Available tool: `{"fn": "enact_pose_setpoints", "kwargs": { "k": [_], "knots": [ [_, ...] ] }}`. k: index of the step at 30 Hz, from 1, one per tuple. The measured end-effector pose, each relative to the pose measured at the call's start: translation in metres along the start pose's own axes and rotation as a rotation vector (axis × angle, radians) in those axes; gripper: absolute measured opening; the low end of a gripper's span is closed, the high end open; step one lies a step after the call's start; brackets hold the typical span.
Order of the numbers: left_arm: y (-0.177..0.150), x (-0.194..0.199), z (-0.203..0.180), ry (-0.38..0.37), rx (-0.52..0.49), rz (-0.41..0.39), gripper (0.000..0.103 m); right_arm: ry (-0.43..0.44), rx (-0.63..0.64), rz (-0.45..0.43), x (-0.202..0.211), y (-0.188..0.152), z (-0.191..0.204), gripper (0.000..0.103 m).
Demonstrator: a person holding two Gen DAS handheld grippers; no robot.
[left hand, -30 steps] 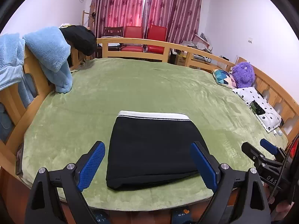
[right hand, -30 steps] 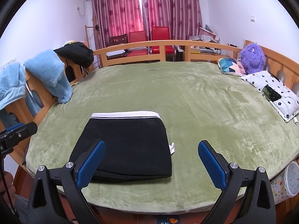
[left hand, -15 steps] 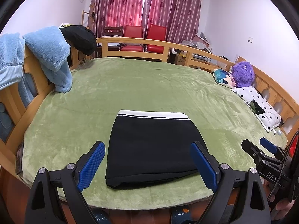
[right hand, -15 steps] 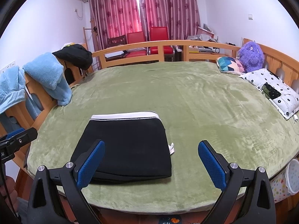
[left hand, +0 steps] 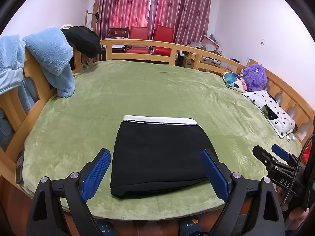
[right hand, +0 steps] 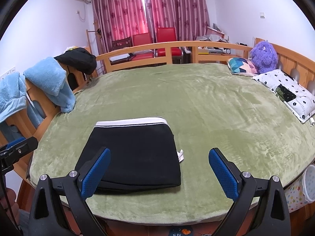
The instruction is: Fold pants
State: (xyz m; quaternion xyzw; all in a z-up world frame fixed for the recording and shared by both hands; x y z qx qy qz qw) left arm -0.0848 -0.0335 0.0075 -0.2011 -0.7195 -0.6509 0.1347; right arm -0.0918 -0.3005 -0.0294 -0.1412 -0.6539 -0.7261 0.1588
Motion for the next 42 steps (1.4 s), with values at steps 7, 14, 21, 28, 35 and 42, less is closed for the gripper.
{"fn": "enact_pose_setpoints", "kwargs": {
  "k": [7,14,21,28,35,42],
  "knots": [
    [-0.003,0.001,0.001,0.013,0.011,0.003,0.093,-0.002,-0.007,0.004,-0.003,-0.001,0.001,0.099],
    [-0.005,0.004,0.003,0.021,0.016,-0.001,0.092,-0.001,-0.005,0.004,-0.002,-0.001,0.001,0.099],
    [-0.003,0.004,0.007,0.022,0.021,0.0,0.093,0.0,-0.01,0.004,-0.001,0.0,0.003,0.099],
    [-0.002,0.003,0.009,0.018,0.022,0.001,0.093,-0.002,-0.003,0.004,-0.002,-0.001,0.005,0.099],
    [-0.001,0.003,0.011,0.021,0.02,0.001,0.093,-0.005,-0.008,0.003,-0.004,-0.001,0.002,0.099],
    [-0.001,0.003,0.011,0.022,0.022,0.0,0.093,-0.003,-0.008,-0.001,-0.004,-0.001,0.001,0.099]
  ]
}}
Point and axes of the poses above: each gripper's, at about its wrist camera, not at the fingertips, and x roughly against the way its jaws point, z to its left, y to its top, the point moved 1 cm from there along -x, roughly the way its jaws point, and after that the axes turned 12 degrees about -z, right-handed, at the moved point
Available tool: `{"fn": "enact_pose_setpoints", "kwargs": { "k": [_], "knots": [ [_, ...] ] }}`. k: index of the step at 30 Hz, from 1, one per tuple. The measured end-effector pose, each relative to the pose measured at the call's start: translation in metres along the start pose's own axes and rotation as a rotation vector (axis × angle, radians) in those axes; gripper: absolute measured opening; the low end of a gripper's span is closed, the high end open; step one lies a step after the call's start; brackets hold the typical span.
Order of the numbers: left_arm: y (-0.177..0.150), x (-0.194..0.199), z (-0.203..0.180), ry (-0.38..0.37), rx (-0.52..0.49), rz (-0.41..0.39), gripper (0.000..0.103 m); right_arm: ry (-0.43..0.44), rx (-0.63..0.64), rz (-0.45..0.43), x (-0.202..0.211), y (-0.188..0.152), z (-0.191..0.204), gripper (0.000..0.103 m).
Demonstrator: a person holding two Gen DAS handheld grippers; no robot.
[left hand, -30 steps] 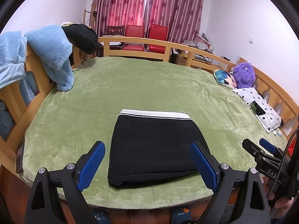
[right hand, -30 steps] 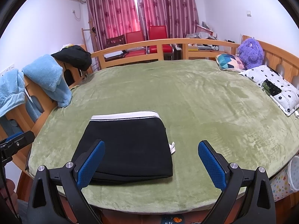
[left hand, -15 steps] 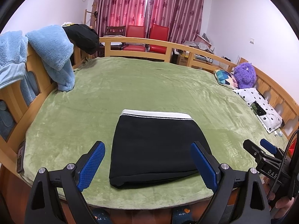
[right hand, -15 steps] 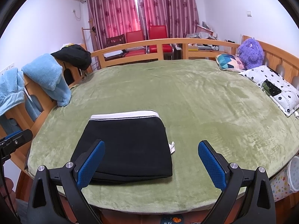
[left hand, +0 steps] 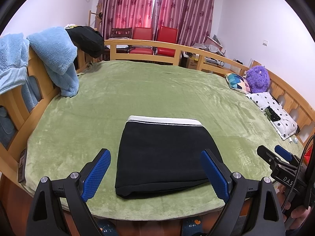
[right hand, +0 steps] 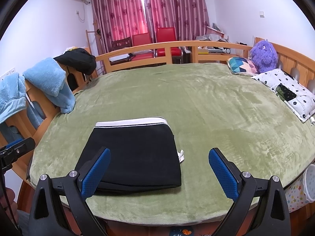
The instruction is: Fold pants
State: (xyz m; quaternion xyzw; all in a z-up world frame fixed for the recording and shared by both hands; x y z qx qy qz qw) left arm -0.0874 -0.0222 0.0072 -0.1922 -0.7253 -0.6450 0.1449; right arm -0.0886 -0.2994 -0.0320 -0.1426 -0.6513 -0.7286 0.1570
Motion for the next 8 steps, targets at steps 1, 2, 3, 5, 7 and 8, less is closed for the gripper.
{"fn": "enact_pose_setpoints", "kwargs": {
  "k": [1,2,3,5,7,8],
  "knots": [
    [0.0005,-0.0006,0.0003,-0.001,0.001,0.002,0.093,-0.001,-0.001,0.0,-0.0008,-0.0001,-0.0003,0.099],
    [0.0006,-0.001,0.0002,-0.001,0.001,0.001,0.093,-0.001,-0.001,0.001,-0.001,-0.0001,-0.0005,0.099],
    [0.0014,-0.0013,0.0018,-0.001,0.003,0.0,0.093,-0.001,-0.003,0.001,-0.0005,0.0,-0.0007,0.099],
    [0.0027,-0.0022,0.0049,0.004,0.008,0.001,0.093,-0.001,-0.006,0.0,0.0001,0.0006,-0.0002,0.099],
    [0.0039,-0.003,0.0059,0.002,0.012,0.0,0.093,-0.001,-0.005,-0.001,0.0002,0.0009,-0.0006,0.099],
    [0.0043,-0.0032,0.006,0.002,0.011,-0.003,0.093,0.002,-0.003,-0.003,-0.0005,0.0009,-0.0005,0.099]
  ]
}}
Point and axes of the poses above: each gripper's, at about its wrist camera, not at the fingertips, and x roughly against the way its jaws point, z to its left, y to its top, the point moved 1 cm from there along -x, roughly the way its jaws point, and after that the axes turned 12 degrees about -z, right-handed, at the moved point
